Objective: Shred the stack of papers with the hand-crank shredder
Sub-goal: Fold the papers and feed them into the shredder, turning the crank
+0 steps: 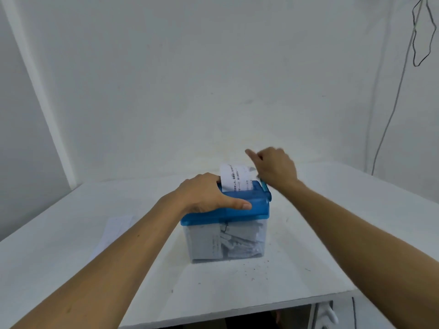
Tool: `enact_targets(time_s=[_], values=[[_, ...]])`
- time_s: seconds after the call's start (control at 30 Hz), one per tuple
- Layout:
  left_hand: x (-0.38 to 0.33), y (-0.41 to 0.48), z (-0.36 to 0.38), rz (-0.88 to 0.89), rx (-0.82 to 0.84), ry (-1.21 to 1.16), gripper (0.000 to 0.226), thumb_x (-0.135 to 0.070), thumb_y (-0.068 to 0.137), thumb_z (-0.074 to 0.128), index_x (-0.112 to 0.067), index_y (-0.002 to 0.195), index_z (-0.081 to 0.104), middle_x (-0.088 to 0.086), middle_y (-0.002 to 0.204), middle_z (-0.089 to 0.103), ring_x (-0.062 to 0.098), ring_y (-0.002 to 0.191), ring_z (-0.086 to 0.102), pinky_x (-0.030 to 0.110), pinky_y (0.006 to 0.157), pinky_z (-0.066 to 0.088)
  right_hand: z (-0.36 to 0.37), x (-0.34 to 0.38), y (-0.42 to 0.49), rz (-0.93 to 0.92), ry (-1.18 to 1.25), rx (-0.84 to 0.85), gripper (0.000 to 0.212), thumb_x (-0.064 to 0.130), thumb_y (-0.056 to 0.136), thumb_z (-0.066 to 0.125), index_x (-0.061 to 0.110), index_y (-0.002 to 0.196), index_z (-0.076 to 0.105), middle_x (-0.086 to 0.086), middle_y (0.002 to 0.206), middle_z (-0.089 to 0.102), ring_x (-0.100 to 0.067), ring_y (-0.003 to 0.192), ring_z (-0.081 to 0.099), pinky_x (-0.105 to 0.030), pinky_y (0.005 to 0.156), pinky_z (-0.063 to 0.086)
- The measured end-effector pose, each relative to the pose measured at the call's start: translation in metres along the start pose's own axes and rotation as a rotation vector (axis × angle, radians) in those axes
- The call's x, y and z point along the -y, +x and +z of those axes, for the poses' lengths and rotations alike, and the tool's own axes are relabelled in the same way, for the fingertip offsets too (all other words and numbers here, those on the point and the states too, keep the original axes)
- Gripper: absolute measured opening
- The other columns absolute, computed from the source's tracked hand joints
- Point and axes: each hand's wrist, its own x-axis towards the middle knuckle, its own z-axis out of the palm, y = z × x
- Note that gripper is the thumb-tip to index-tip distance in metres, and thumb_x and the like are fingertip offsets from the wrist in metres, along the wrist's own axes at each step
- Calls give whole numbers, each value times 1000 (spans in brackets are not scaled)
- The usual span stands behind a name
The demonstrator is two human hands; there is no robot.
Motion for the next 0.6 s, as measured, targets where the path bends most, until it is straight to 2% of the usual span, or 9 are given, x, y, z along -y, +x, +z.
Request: enact_targets(time_s=[0.1,0.17,0.23,0.33,0.43,0.53,0.6], values=[[2,0,1,28,-21,38,84,-92,49,64,-53,123,58,-23,119,63,9,102,61,38,92,54,33,-21,-16,226,199,107,66,57,100,43,13,51,40,0,47,47,-15,40,43,-27,46,31],[1,-1,1,43,-41,68,76,-89,59,64,-53,125,57,-24,116,61,9,101,60,36,90,53,42,-30,-32,281,273,182,62,50,102,45,11,54,44,-3,50,51,-12,37,47,-25,41,37],[0,-2,2,48,-61,79,72,-87,65,63,-52,127,56,-24,113,59,9,100,59,34,87,52,41,-36,-48,301,274,251,49,34,103,51,8,62,49,-6,55,56,-11,34,52,-21,35,40],[0,-5,2,49,-73,86,72,-89,65,62,-52,127,57,-24,120,62,9,101,59,31,81,50,36,-40,-64,363,205,360,33,18,101,55,6,71,51,-7,60,59,-7,28,52,-16,31,37],[-2,-5,1,40,-61,83,80,-90,62,61,-51,131,56,-22,129,61,10,104,59,31,80,49,24,-38,-77,361,187,413,31,23,102,54,7,76,53,-6,63,62,-7,34,56,-16,37,41],[-3,-5,1,25,-54,73,85,-92,58,62,-51,132,55,-22,131,60,12,106,58,33,84,51,2,-33,-96,294,219,489,30,23,104,45,11,77,52,-9,68,62,-14,46,55,-23,48,47],[-3,-4,0,17,-42,63,87,-94,55,63,-53,131,55,-23,130,60,12,106,58,35,88,52,-17,-28,-106,251,249,509,37,28,106,36,11,77,52,-8,65,59,-14,46,53,-26,50,49]])
